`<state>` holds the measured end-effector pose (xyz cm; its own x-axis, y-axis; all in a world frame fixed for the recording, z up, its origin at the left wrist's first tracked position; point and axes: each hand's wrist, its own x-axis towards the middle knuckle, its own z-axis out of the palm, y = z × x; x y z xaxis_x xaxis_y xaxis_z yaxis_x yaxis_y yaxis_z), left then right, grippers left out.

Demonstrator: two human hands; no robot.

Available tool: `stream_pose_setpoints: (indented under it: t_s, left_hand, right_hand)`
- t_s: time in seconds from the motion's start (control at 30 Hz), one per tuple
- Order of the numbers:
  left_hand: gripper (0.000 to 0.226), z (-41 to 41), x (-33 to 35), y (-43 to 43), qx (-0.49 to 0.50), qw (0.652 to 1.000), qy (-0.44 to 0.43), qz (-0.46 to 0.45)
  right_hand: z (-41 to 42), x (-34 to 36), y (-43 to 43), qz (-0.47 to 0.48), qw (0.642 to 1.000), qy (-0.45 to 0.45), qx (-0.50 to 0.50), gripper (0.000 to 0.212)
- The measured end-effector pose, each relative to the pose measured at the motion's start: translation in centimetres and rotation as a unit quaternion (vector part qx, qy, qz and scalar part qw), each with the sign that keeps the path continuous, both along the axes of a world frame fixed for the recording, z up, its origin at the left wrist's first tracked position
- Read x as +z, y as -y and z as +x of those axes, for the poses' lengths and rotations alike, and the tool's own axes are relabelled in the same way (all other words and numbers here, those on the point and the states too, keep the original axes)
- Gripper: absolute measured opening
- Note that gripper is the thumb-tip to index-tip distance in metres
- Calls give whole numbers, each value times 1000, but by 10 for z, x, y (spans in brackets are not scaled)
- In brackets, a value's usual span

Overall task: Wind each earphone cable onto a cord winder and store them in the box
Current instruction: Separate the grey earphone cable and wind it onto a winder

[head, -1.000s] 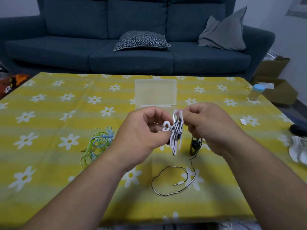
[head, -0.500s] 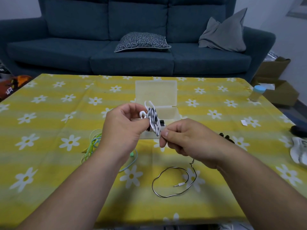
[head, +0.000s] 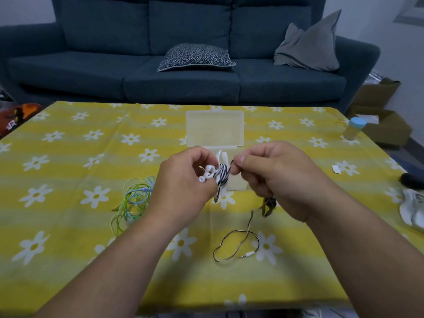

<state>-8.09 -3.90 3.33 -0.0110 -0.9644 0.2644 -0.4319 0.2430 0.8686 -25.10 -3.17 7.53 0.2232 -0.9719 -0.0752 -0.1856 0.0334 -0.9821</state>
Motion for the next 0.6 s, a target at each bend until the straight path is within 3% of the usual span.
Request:
stream_pose_setpoints:
  t_s: [0.13,0.27,0.37,0.6]
  left_hand:
    - [29,-1,0,-1,-47,999,2,27]
    - [29,-4,3,-5,-108,993,18,39]
    - [25,-7,6,-9,-156,984,-56,61]
    - [22,-10,10,-9,-163,963,-190,96]
  right_hand:
    - [-5,3,1,-10,1000,8,-22,30]
    - [-11,-2,6,-46,996,-46,-64,26]
    - [-16,-7,11,-83,984,-103,-116,25]
    - [-16,-15,15,-26,989,-87,-115,29]
